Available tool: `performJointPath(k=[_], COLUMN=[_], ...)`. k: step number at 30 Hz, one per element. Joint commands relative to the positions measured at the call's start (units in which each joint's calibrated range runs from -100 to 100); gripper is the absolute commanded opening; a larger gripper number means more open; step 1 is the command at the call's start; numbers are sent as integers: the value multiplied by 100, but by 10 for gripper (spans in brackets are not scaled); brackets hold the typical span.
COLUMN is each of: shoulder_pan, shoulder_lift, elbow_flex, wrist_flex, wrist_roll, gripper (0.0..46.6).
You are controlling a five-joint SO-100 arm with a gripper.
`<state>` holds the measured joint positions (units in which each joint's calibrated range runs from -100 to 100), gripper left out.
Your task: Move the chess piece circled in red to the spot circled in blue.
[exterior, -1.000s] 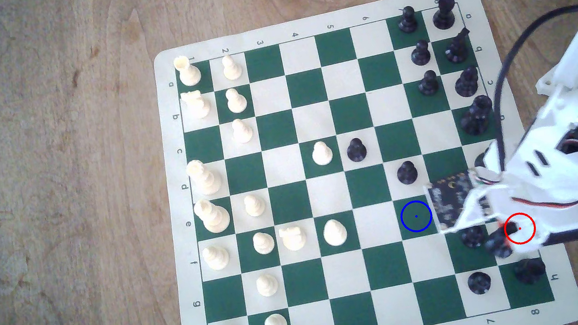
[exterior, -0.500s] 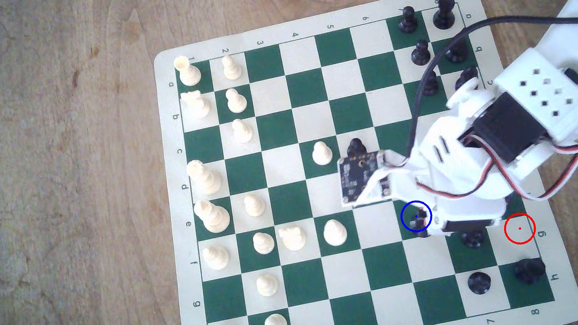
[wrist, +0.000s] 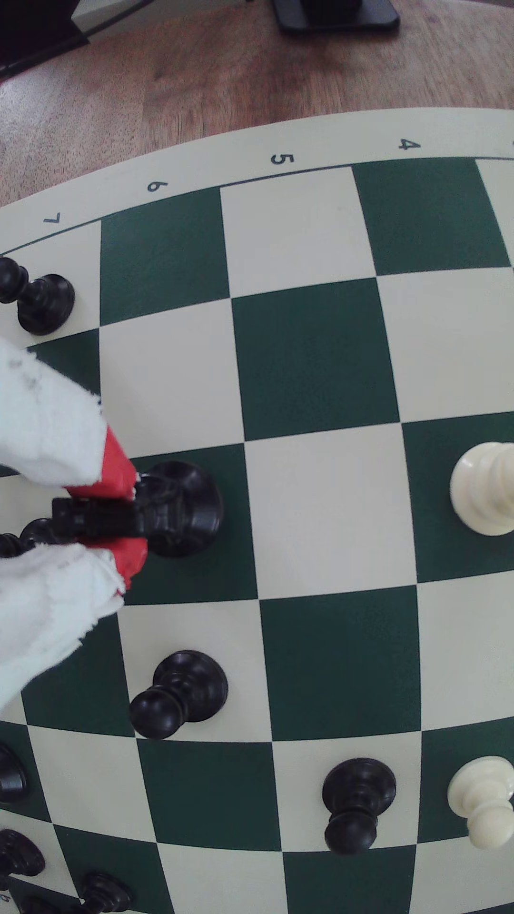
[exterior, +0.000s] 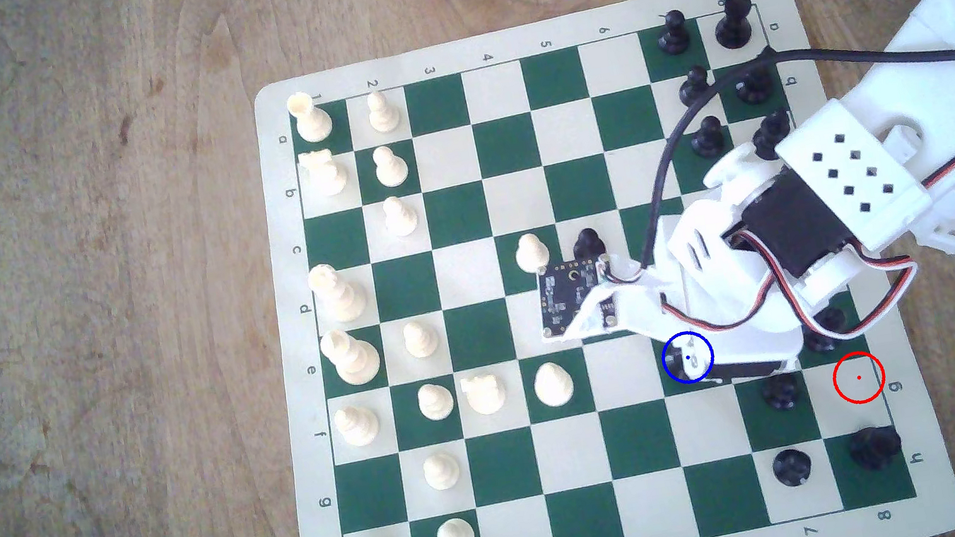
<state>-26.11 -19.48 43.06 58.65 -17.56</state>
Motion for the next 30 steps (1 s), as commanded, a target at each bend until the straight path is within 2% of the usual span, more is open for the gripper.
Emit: performJointPath(k=[1, 8, 11, 17, 19, 20, 22, 30], shoulder_pan=[-29, -29, 2, 18, 18, 18, 10, -14], shoulder_lift=[4, 64, 157, 182, 165, 106, -55, -1397], elbow_flex=[18, 54, 54, 54, 54, 54, 91, 444], wrist_flex=[-91, -99, -156, -181, -181, -156, -91, 687], wrist_roll=[34, 49, 49, 54, 54, 49, 54, 78], gripper=[3, 10, 74, 107, 158, 204, 248, 294])
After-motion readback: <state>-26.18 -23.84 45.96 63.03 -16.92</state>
